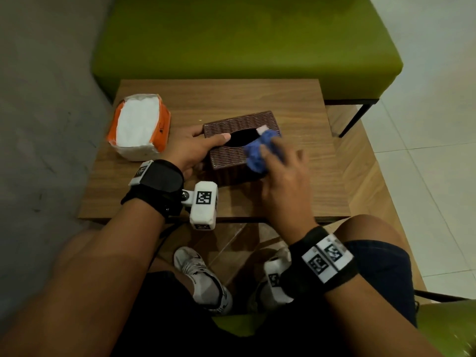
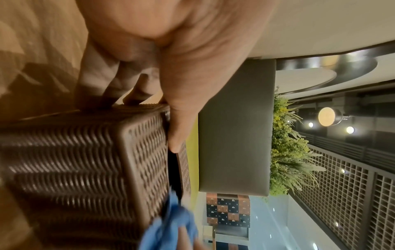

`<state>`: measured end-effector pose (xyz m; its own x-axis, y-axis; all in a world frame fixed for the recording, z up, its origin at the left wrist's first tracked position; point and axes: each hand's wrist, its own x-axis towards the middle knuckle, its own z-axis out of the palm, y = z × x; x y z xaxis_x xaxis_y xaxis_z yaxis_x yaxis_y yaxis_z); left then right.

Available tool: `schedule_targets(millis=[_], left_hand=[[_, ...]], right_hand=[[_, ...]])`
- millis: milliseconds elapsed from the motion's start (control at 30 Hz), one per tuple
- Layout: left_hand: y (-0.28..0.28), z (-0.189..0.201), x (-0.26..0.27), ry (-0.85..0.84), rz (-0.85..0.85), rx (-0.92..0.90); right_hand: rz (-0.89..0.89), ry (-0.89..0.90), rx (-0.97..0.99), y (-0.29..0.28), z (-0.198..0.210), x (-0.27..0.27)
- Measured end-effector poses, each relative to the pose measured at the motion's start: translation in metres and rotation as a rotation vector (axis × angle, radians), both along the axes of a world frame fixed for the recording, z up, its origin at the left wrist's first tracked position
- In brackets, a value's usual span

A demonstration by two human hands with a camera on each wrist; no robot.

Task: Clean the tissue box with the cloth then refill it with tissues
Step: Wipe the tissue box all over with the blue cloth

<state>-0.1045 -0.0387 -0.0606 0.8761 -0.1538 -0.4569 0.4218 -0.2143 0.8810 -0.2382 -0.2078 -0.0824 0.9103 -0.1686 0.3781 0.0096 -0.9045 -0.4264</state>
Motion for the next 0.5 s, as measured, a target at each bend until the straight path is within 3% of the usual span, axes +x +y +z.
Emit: schedule_targets(millis=[133,300,400,500], left_hand=[[0.000,-0.007,-0.001,-0.097,0.001,0.029],[0.002,-0.008,0.003,-0.062,-0.014,0.009],[0.008,-0.018,0.004,-0.217,-0.105,0.057],[0.033,-0.027,0.001,-0.208,-0.312,0.080]], right_hand=[[0.245,0.027,-0.112,0.042,-0.004,-0.003],[0.013,0.050,-0.034,0.009,-0.003,-0.003],[0.091,0.086,-0.031,0.019,-0.001,-0.001],[0.172,0.093,-0.003,0.010,-0.001,0.003]])
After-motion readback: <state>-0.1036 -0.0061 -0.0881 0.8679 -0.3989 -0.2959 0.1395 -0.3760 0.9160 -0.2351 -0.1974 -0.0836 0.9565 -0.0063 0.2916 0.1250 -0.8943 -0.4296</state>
